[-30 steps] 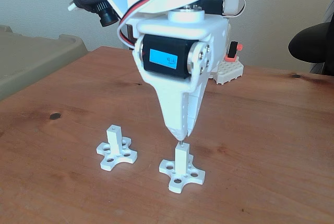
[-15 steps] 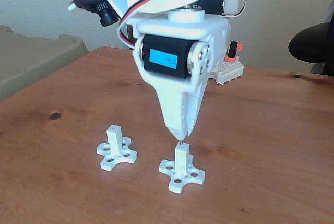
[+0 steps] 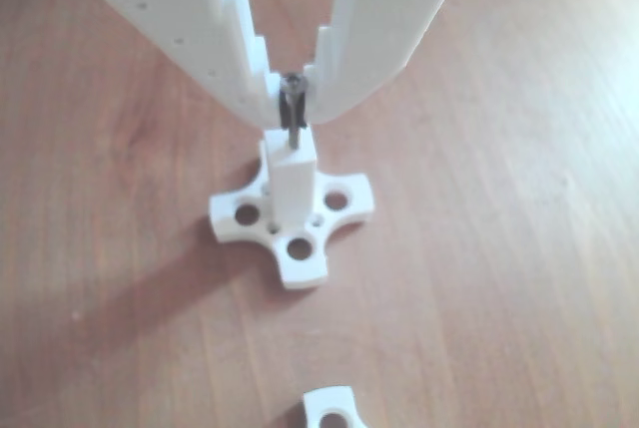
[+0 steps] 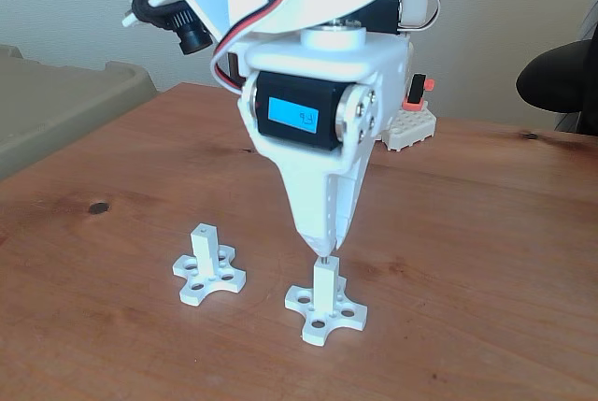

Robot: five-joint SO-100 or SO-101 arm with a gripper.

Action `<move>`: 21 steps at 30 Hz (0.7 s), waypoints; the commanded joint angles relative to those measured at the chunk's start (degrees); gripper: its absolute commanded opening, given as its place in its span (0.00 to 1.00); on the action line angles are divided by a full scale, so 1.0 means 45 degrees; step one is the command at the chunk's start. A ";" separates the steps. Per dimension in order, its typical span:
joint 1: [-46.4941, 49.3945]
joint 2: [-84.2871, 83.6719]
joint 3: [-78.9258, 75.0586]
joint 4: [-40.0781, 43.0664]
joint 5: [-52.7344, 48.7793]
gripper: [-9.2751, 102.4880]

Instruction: Grab the screw and set it in the hole.

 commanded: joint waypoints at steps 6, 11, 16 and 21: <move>-0.0176 0.0234 -0.0215 -0.0059 0.0098 0.04; -0.0195 0.0273 -0.0234 0.0000 0.0098 0.04; -0.0195 0.0352 -0.0273 0.0098 0.0117 0.04; -0.0195 0.0430 -0.0313 0.0195 0.0117 0.04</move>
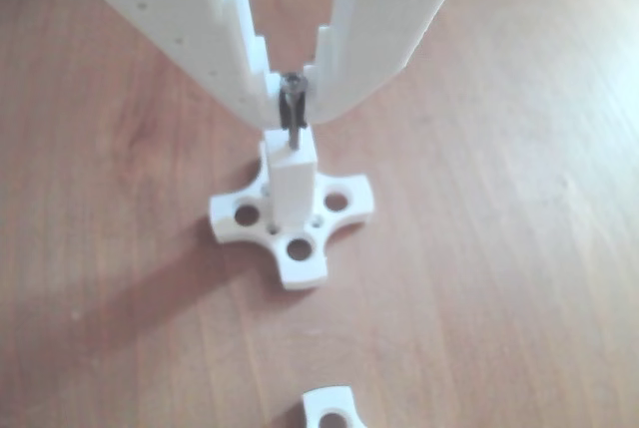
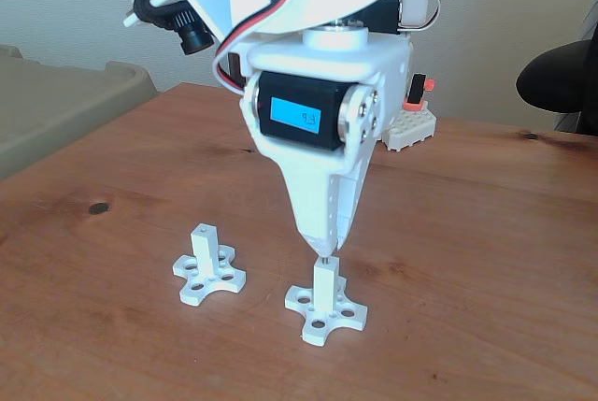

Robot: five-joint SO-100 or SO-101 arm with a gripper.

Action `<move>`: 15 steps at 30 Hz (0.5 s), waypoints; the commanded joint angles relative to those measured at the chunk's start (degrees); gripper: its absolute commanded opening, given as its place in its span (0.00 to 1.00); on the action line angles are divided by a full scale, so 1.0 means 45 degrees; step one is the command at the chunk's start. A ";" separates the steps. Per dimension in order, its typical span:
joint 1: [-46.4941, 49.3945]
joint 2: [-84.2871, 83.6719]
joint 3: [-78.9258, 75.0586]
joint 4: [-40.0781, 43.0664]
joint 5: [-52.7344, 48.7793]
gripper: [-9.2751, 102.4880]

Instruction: Grab the screw and set it in the hole.

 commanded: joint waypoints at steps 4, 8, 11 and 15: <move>-0.0195 0.0508 -0.0313 0.0156 0.0117 0.04; -0.0195 0.0566 -0.0313 0.0195 0.0137 0.04; -0.0195 0.0586 -0.0313 0.0195 0.0137 0.04; -0.0215 0.0586 -0.0332 0.0195 0.0156 0.04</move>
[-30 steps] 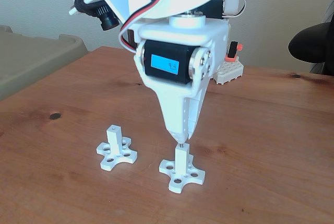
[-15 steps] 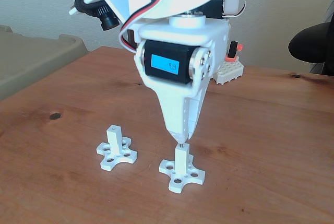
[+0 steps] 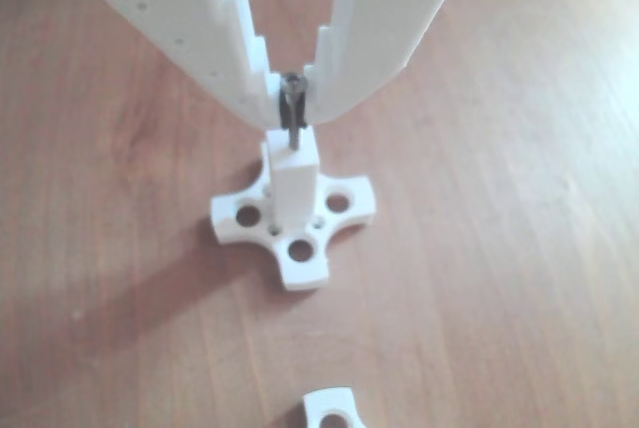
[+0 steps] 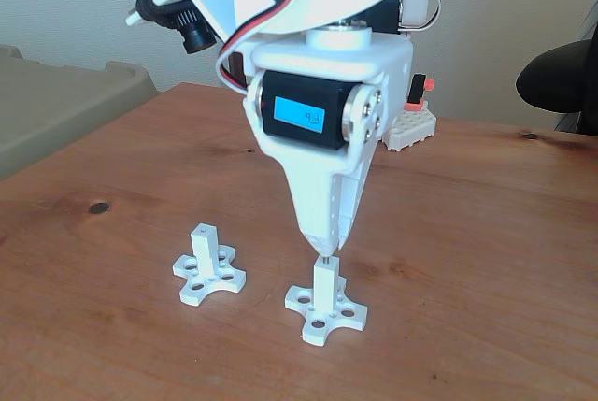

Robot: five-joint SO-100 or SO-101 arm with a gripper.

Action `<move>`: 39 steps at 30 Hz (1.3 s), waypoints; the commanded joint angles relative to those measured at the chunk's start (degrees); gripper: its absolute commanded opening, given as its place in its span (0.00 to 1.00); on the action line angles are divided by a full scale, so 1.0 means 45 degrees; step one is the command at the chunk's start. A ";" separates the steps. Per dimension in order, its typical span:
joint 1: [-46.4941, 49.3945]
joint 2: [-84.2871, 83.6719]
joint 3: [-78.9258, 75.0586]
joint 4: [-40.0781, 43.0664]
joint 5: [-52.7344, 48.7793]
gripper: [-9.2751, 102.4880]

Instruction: Grab the screw and set it in the hole.

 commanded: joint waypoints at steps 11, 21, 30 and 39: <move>-0.0195 0.0645 -0.0332 0.0117 0.0176 0.04; -0.0215 0.0781 -0.0313 0.0156 0.0176 0.04; -0.0215 0.0859 -0.0313 0.0234 0.0156 0.04; -0.0176 0.0801 -0.0273 0.0039 0.0156 0.04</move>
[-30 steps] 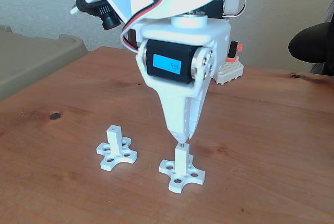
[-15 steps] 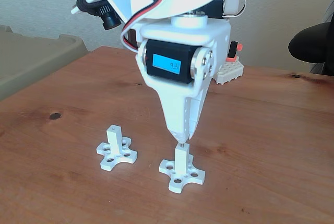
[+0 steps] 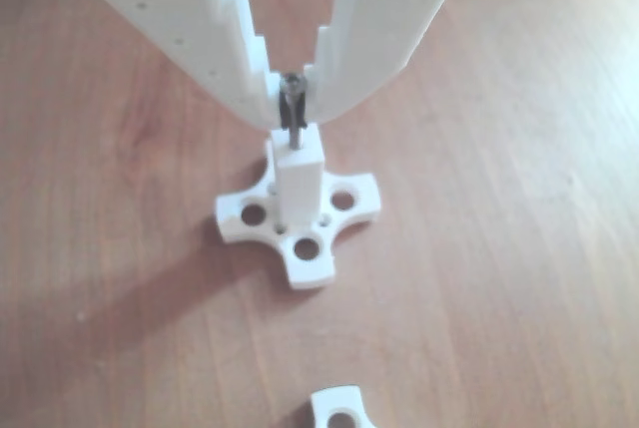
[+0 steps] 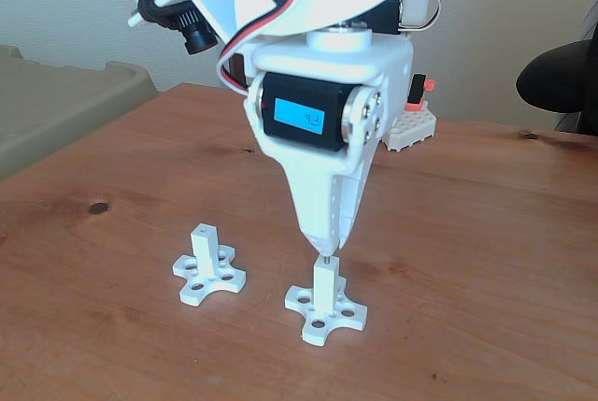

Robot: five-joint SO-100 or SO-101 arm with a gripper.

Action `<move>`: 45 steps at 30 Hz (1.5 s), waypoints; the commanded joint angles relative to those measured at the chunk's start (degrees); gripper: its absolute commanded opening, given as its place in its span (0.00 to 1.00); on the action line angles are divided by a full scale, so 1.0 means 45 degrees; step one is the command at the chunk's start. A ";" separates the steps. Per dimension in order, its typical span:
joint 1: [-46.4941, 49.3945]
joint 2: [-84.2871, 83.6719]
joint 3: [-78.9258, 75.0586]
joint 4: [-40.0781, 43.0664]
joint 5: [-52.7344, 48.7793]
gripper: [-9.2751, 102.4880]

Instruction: Grab the screw and set it in the hole.

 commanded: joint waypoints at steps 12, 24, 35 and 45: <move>0.0059 0.0684 -0.0156 -0.0488 -0.0039 0.04; 0.0391 0.0586 -0.0176 -0.0664 -0.0371 0.04; 0.0293 0.0508 -0.0234 -0.0586 -0.0430 0.04; 0.0254 0.0527 -0.0234 -0.0508 -0.0371 0.06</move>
